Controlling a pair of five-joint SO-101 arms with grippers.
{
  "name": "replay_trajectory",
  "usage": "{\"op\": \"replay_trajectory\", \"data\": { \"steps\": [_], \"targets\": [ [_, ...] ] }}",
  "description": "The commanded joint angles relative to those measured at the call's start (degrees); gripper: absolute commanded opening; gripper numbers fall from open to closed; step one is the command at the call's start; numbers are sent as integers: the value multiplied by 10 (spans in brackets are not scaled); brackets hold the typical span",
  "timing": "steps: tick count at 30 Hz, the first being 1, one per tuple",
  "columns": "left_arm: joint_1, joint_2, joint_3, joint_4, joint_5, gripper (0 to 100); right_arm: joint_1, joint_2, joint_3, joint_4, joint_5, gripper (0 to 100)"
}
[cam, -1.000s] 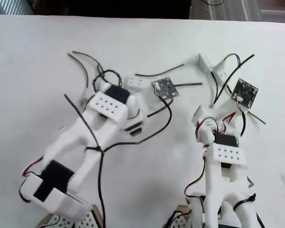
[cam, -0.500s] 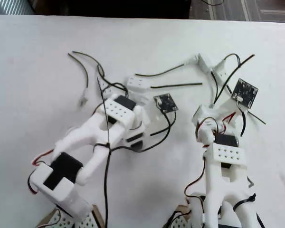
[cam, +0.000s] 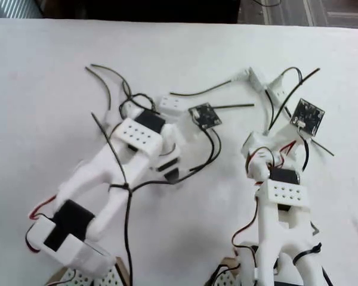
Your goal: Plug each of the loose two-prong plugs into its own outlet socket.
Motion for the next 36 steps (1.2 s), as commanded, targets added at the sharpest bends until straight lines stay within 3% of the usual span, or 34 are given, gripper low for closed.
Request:
{"op": "replay_trajectory", "data": {
  "steps": [1,14,22,30,36],
  "targets": [
    [7,0,-21,4,6,245,1,-17,-8,-10,0,17],
    [64,5,-12,3,39,244,2,-18,-8,-10,0,17],
    [82,4,101,-105,39,245,3,-18,-8,-10,0,17],
    [46,56,50,-62,41,239,2,-17,-8,-10,0,17],
    [50,155,-57,-6,44,159,4,-15,-8,-10,0,17]
  ]
}}
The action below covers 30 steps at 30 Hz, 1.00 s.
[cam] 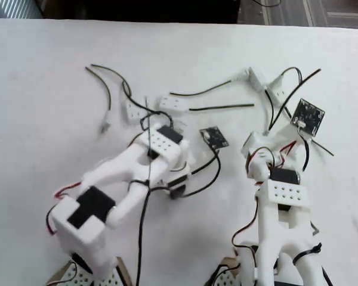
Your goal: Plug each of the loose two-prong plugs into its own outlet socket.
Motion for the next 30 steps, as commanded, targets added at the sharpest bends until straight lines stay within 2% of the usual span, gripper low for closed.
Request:
{"op": "replay_trajectory", "data": {
  "steps": [1,4,8,14,20,30],
  "targets": [
    [-5,53,-98,47,9,153,3,-15,-8,-10,0,17],
    [-9,66,-127,52,45,117,3,-15,-8,-10,0,17],
    [-7,44,-135,55,55,72,3,-15,-8,-10,0,17],
    [-26,-63,-134,93,55,28,4,-18,-8,-10,0,17],
    [-61,-161,-134,91,56,23,4,-18,-8,-10,0,17],
    [-73,-145,-80,-16,57,23,4,-16,-8,-10,0,17]
  ]
}}
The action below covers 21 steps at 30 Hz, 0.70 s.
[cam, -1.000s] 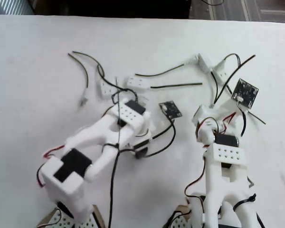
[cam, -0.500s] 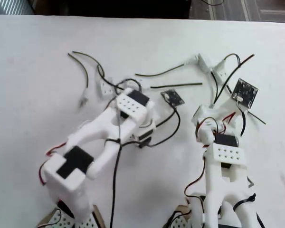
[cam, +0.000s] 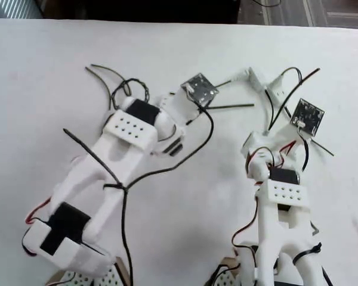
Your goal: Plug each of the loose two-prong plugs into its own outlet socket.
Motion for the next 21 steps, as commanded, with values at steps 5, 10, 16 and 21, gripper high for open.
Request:
{"op": "replay_trajectory", "data": {
  "steps": [5,10,16,21],
  "targets": [
    [12,74,50,-76,6,23,5,-16,-8,-10,0,17],
    [41,131,50,-67,1,65,5,-16,-8,-10,0,17],
    [65,102,49,-33,56,254,5,-15,-8,-10,0,17],
    [63,48,50,-1,45,259,5,-15,-8,-10,0,17]
  ]
}}
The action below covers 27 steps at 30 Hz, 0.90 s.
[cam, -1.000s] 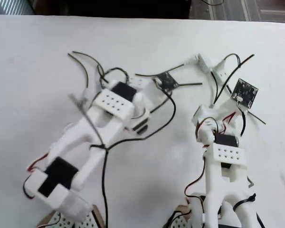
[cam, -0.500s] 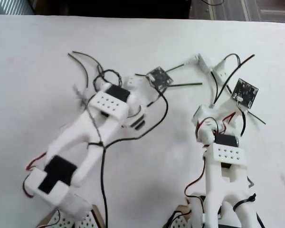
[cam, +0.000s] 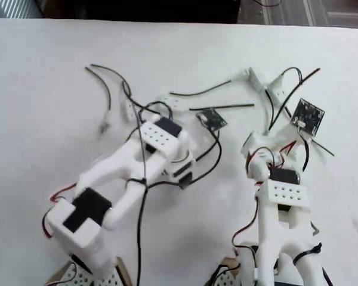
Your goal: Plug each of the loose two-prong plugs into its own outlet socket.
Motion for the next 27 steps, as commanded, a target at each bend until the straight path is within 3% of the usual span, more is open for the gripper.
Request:
{"op": "replay_trajectory", "data": {
  "steps": [1,10,16,21,27],
  "targets": [
    [4,-80,-4,33,3,260,5,-15,-8,-10,0,17],
    [1,-208,-3,101,5,256,5,-19,-8,-8,0,17],
    [-71,-316,3,130,9,253,0,-87,-39,57,68,17],
    [-145,-395,39,130,25,208,-83,-201,-69,175,131,17],
    [-182,-515,184,47,26,207,-228,-284,-80,282,207,17]
  ]
}}
